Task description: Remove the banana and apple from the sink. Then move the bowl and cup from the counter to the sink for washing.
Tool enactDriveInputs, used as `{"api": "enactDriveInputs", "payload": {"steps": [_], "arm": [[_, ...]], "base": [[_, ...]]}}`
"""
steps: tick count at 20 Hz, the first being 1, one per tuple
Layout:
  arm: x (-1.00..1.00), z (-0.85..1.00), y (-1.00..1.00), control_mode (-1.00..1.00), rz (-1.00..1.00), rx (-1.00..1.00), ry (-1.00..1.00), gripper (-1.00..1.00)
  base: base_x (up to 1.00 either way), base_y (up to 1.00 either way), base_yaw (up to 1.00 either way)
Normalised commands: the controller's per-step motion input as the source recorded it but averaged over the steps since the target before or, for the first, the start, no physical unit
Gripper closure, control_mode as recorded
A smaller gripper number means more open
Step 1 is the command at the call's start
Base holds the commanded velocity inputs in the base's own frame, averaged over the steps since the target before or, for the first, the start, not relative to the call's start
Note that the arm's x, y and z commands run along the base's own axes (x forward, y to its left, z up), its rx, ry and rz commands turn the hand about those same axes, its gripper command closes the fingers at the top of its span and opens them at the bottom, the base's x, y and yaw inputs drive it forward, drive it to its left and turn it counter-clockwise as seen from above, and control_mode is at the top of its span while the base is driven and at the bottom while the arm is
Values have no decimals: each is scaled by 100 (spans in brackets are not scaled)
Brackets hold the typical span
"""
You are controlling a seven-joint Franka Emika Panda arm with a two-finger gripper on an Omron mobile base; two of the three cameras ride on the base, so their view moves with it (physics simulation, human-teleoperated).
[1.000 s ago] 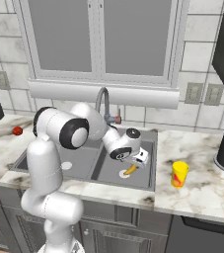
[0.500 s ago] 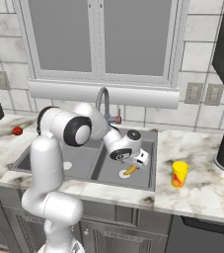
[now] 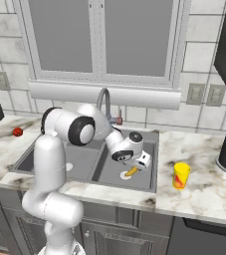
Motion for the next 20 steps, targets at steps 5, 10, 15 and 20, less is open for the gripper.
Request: {"api": "enactDriveInputs", "payload": {"steps": [5,10,15,20], "arm": [[11,-15,0,-100,0,0,0,-100],[11,-14,0,-100,-1,0,0,-100],[9,-15,-2,-100,-1,0,0,-100],[7,-15,-4,-100,-1,0,0,-100]], "base": [[0,0,0],[0,0,0],[0,0,0],[0,0,0]]}}
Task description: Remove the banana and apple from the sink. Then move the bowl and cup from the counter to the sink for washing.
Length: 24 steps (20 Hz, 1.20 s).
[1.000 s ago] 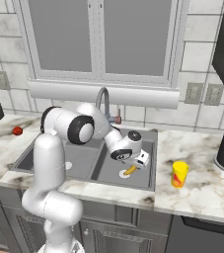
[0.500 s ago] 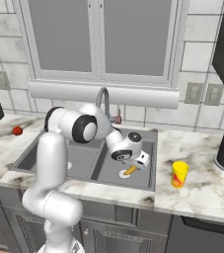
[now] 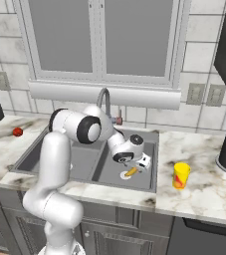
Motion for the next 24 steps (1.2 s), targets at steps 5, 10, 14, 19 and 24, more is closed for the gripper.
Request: {"api": "enactDriveInputs", "payload": {"steps": [5,10,14,19,24], "arm": [[8,-15,-3,-100,-1,0,0,-100],[9,-15,-1,-100,-1,0,0,-100],[9,-15,-1,-100,0,0,0,-100],[2,-14,-2,-100,0,0,0,-100],[0,-10,-2,-100,0,0,0,100]], "base": [[0,0,0],[0,0,0],[0,0,0],[0,0,0],[0,0,0]]}}
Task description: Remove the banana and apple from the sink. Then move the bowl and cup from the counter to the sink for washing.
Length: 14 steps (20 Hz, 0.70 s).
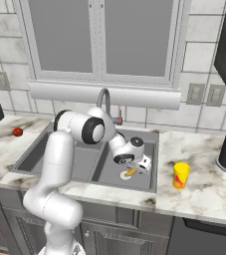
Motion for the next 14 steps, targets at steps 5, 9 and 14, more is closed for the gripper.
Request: {"api": "enactDriveInputs", "payload": {"steps": [5,9,14], "arm": [[0,-9,-1,-100,0,0,0,100],[0,-6,0,-100,0,0,0,100],[-1,-2,2,-100,0,0,0,100]], "base": [[0,0,0],[0,0,0],[0,0,0]]}}
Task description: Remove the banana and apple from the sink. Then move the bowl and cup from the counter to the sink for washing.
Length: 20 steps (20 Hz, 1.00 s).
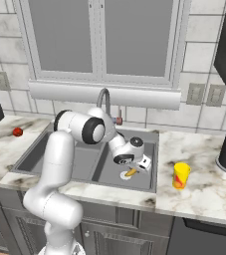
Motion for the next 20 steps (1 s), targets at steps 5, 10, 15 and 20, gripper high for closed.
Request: {"api": "enactDriveInputs", "payload": {"steps": [5,10,15,20], "arm": [[-11,4,-3,-100,0,0,-1,100],[-12,12,-4,-100,1,0,0,100],[-16,17,-3,-100,1,0,0,100],[-15,22,-3,-100,1,0,-1,100]], "base": [[0,0,0],[0,0,0],[0,0,0],[0,0,0]]}}
